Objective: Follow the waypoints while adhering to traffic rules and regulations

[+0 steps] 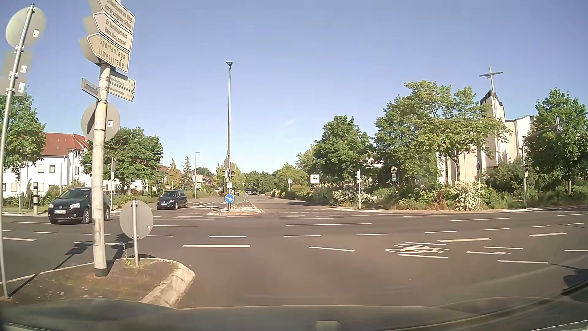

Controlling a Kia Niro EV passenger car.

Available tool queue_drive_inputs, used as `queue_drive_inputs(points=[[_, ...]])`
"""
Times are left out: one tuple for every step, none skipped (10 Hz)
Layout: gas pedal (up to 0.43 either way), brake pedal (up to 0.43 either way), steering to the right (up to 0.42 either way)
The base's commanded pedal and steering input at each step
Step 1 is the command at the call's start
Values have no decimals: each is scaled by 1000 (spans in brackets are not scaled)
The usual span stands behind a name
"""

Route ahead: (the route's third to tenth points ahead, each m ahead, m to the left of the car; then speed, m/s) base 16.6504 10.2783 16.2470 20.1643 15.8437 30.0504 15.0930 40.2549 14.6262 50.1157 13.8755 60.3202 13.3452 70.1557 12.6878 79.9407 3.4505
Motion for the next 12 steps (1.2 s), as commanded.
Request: queue_drive_inputs(points=[[20, 0, -4], [20, 0, -4], [20, 0, -3], [20, 0, -4], [20, 0, -6], [20, 0, -7], [20, 0, -7], [20, 0, -8], [20, 0, -15], [20, 0, -29], [20, 0, -43], [20, 0, -66]])
